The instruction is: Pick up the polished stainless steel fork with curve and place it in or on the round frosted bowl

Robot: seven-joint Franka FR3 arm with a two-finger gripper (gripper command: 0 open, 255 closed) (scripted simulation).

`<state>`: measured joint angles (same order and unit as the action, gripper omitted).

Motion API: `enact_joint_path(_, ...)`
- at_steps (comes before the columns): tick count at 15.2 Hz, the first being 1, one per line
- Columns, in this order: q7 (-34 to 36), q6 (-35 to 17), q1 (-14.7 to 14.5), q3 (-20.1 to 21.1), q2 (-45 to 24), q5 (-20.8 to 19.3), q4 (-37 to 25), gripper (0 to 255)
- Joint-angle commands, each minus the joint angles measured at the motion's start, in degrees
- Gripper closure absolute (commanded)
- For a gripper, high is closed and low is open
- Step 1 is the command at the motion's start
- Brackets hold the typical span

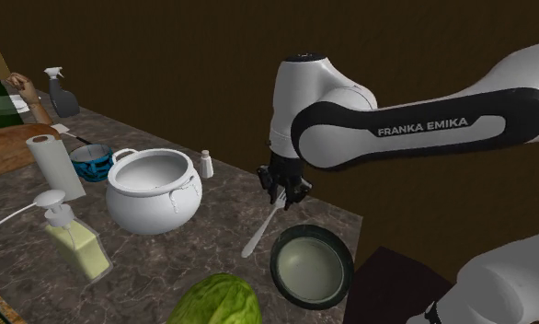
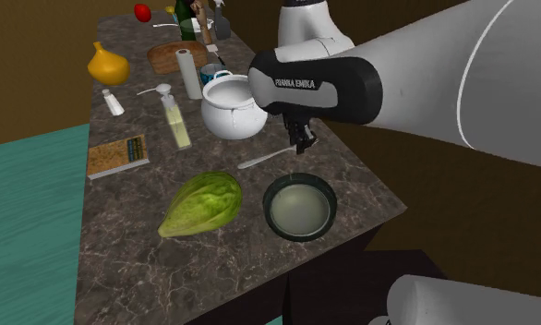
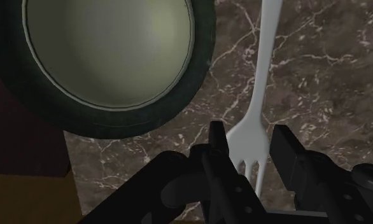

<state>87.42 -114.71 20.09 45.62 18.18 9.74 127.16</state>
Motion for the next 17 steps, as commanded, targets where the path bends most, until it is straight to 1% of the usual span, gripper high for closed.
enact_joint_path(1,-4.12,0.61,-1.69,-3.49,5.69,3.43,4.46,255)
enact_joint_path(4,-8.58,1.99,-4.31,-8.17,13.03,6.23,10.58,255)
enact_joint_path(17,-7.49,-9.15,-3.82,-4.40,8.81,6.76,17.60,255)
